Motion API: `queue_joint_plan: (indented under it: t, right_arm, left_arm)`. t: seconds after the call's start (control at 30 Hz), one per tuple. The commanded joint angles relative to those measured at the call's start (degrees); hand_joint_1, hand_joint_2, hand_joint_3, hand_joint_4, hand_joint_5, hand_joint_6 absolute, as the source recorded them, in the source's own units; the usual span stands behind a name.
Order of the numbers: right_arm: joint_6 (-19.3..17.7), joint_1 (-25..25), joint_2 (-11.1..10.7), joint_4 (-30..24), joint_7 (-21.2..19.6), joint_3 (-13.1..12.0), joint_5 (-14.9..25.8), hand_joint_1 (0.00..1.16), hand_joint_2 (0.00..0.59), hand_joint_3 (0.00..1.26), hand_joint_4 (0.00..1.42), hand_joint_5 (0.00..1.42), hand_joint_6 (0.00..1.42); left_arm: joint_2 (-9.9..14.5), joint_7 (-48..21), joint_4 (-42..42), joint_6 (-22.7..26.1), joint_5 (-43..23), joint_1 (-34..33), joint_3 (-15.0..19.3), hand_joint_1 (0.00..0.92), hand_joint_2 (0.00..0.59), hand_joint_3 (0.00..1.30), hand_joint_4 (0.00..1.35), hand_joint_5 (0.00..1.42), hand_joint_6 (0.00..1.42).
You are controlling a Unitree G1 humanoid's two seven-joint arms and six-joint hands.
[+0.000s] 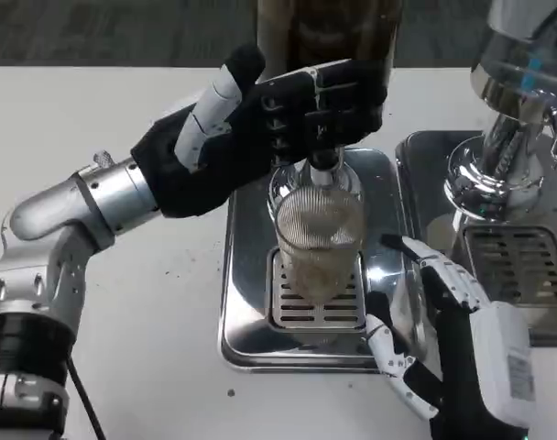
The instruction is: Grasp the cup under the faucet to collect the drink, then remove the cup.
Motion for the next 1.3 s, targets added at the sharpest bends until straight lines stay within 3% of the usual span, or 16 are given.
queue_joint_plan:
  t: [0.03,0.2,0.67,1.07,1.2,1.3]
  right_arm:
    - [-0.36,0.64,0.31,0.35,-0.93,-0.24,0.28,0.42,0.461,0.31,0.26,0.25,0.21]
    - [-0.55,0.42,0.35,0.62,-0.8,-0.2,0.59,0.42,0.461,0.31,0.26,0.25,0.21]
    - [-0.46,0.7,0.33,0.4,-0.1,0.02,1.02,0.42,0.461,0.31,0.26,0.25,0.2]
    - [-0.34,0.87,0.07,0.01,0.23,-0.33,1.49,0.42,0.461,0.31,0.26,0.25,0.2]
    - [-1.35,0.86,-0.13,0.16,0.48,-0.65,2.79,0.42,0.416,0.26,0.24,0.23,0.19]
    - [-2.91,0.55,-0.49,0.47,2.31,-1.13,5.68,0.43,0.322,0.2,0.18,0.21,0.18]
  left_arm:
    - [-0.01,-1.32,2.41,-3.51,2.36,-0.95,-0.74,0.0,0.093,0.18,0.13,0.17,0.09]
    - [0.48,-1.52,4.48,-9.22,4.82,-1.02,-1.25,0.0,0.083,0.2,0.14,0.18,0.09]
    - [2.74,2.96,8.6,-32.14,14.17,0.72,-4.99,0.0,0.088,0.2,0.12,0.13,0.05]
    - [3.79,8.0,10.2,-41.99,17.19,1.24,-7.98,0.0,0.09,0.17,0.07,0.08,0.01]
    - [4.03,9.02,10.39,-43.52,17.9,1.28,-8.71,0.0,0.09,0.16,0.07,0.08,0.01]
    - [4.17,9.59,10.59,-44.18,18.25,1.33,-9.19,0.0,0.09,0.16,0.07,0.07,0.01]
